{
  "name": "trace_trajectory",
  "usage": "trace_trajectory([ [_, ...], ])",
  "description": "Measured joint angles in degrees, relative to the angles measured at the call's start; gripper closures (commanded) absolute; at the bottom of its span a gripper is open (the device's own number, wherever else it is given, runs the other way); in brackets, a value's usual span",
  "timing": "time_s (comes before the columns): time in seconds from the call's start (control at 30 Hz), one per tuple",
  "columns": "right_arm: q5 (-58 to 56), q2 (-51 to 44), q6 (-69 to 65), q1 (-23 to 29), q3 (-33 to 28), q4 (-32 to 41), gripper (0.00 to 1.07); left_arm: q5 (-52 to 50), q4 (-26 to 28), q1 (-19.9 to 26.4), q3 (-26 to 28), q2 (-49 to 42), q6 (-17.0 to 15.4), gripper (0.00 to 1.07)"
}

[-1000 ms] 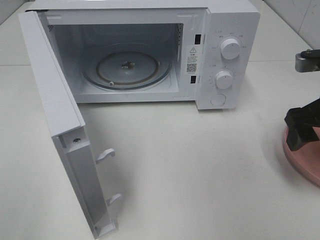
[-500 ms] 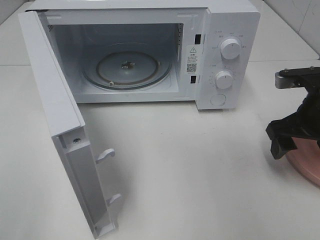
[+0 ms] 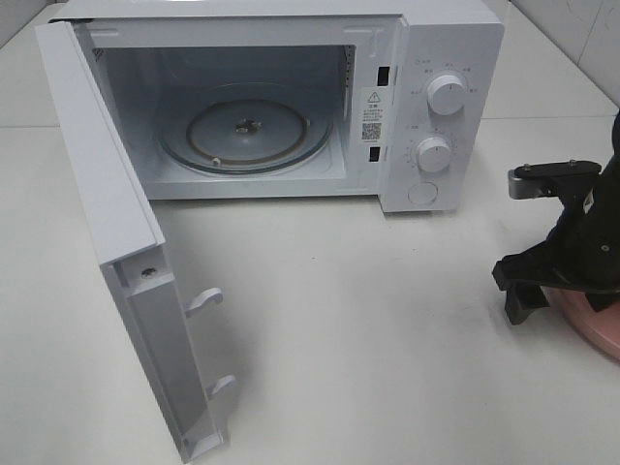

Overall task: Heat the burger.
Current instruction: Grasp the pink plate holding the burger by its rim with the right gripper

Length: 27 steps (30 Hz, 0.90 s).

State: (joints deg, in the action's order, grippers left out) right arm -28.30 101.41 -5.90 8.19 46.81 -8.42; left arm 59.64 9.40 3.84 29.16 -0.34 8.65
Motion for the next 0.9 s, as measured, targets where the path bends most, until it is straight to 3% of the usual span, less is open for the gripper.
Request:
trace_trajectory([
  [0.27,1.95,2.23,0.0,0.0,0.0,-0.29,0.26,0.0,0.0,0.0,0.0,0.0,0.0,0.09],
  [0.57,3.5,2.92,-1.43,0.0,0.0,-3.04,0.44,0.0,0.0,0.0,0.0,0.0,0.0,0.09],
  [0.67,3.15,4.3,-1.72,0.0,0.29,-4.01,0.53,0.0,0.0,0.0,0.0,0.0,0.0,0.09],
  [0.7,3.09,4.53,-1.78,0.0,0.4,-4.41,0.61,0.0,0.0,0.0,0.0,0.0,0.0,0.09],
  [0.73,3.09,4.53,-1.78,0.0,0.4,-4.41,0.61,0.0,0.0,0.0,0.0,0.0,0.0,0.09],
  [0.8,2.75,4.64,-2.12,-0.11,0.57,-5.44,0.79,0.0,0.0,0.0,0.0,0.0,0.0,0.09],
  [0.83,2.75,4.64,-2.12,-0.11,0.57,-5.44,0.79,0.0,0.0,0.0,0.0,0.0,0.0,0.09],
  [0.87,2.92,4.64,-2.75,-0.11,0.63,-6.02,0.91,0.0,0.06,0.0,0.0,0.0,0.0,0.09],
  [0.9,2.92,4.64,-2.75,-0.11,0.63,-6.02,0.91,0.0,0.06,0.0,0.0,0.0,0.0,0.09],
])
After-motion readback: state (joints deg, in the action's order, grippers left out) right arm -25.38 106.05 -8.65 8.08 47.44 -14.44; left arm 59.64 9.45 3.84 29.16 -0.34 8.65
